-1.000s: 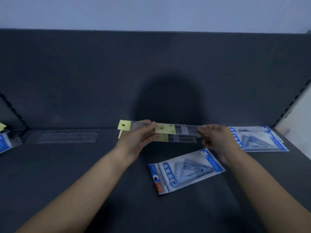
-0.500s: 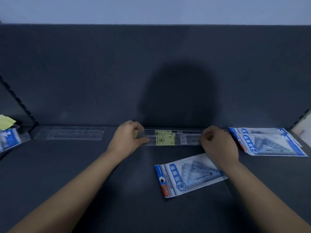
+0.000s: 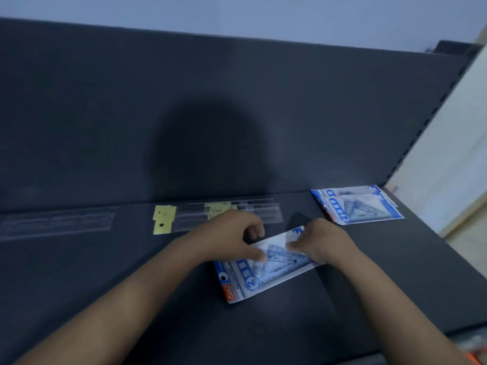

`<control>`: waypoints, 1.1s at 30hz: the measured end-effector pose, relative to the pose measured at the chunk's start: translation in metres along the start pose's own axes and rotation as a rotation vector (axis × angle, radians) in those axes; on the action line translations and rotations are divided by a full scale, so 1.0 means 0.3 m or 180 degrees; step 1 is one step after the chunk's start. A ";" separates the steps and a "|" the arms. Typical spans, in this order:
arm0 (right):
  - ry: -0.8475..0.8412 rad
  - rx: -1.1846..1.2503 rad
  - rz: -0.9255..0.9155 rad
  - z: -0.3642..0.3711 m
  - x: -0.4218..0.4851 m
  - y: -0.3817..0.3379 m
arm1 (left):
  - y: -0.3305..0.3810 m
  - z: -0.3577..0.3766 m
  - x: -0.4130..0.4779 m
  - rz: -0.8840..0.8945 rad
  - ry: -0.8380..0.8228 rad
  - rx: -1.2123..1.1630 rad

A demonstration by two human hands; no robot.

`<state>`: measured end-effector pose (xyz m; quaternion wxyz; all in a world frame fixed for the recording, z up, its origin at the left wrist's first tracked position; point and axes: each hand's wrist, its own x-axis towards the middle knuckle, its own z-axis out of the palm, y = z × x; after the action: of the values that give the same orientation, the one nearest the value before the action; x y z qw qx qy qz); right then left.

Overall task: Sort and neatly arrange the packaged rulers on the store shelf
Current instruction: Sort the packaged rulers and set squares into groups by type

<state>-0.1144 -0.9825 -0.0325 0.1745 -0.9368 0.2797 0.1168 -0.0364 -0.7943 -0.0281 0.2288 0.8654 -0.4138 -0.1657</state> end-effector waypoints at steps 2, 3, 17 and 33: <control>0.0155 0.0235 -0.0030 0.008 -0.012 0.014 | 0.022 0.009 0.019 0.0034 -0.0112 0.0047; 0.0226 0.0360 -0.0024 0.008 -0.021 0.026 | 0.038 0.014 0.029 0.0003 -0.0182 0.0138; -0.0325 0.0401 -0.1069 -0.174 0.075 0.410 | 0.333 0.129 0.240 -0.0520 -0.0537 0.0329; 0.0981 0.1171 -0.1503 -0.246 0.310 0.739 | 0.524 0.280 0.516 -0.0980 0.1182 0.1330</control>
<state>-0.1547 -1.2300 -0.0526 0.3185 -0.9352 0.0945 -0.1223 -0.0837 -1.0257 -0.0299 0.0899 0.9616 -0.2542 0.0510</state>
